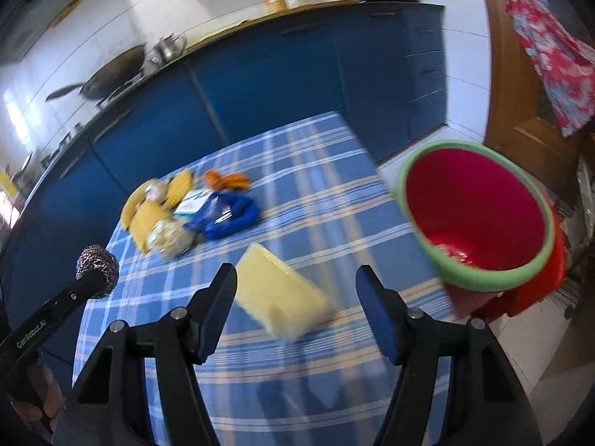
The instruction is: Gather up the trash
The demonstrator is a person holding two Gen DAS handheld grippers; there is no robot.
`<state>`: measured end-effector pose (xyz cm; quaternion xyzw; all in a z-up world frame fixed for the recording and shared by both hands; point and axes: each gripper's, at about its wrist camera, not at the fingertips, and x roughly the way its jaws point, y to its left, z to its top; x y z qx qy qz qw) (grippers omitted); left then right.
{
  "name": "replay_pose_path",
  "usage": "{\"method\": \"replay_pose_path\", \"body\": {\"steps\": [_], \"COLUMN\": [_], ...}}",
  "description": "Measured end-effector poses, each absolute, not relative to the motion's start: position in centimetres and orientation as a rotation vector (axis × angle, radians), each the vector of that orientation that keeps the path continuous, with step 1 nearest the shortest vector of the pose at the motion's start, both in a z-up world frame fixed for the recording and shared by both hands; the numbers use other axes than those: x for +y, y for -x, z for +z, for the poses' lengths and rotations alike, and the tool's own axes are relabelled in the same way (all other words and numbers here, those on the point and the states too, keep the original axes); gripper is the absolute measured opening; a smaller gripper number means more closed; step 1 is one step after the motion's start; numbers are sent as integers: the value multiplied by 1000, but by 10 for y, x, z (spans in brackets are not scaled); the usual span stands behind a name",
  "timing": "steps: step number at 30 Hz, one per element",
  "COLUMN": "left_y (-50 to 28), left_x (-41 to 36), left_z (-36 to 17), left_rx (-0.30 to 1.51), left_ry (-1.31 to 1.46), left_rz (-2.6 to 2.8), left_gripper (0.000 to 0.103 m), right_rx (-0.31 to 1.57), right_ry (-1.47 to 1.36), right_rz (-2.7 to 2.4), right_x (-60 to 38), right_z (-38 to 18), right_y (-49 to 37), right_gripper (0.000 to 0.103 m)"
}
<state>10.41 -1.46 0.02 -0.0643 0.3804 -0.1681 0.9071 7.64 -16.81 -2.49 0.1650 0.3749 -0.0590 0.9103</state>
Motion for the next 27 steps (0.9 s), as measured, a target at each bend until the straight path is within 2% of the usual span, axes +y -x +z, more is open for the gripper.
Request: {"method": "replay_pose_path", "body": {"steps": [12, 20, 23, 27], "left_y": [-113, -113, -113, -113], "left_x": [-66, -64, -61, -55], "left_z": [-6, -14, -18, -23], "left_rx": [824, 844, 849, 861], "left_ry": [85, 73, 67, 63], "left_rz": [-405, -373, -355, -322], "left_gripper": [30, 30, 30, 31], "right_rx": [773, 790, 812, 845], "right_ry": [-390, -368, -342, -296], "right_rz": [-166, -127, -102, -60], "right_x": [-229, -223, -214, -198], "right_z": [-32, -38, -42, -51], "right_y": [-58, -59, -63, -71], "right_gripper": [70, 76, 82, 82]}}
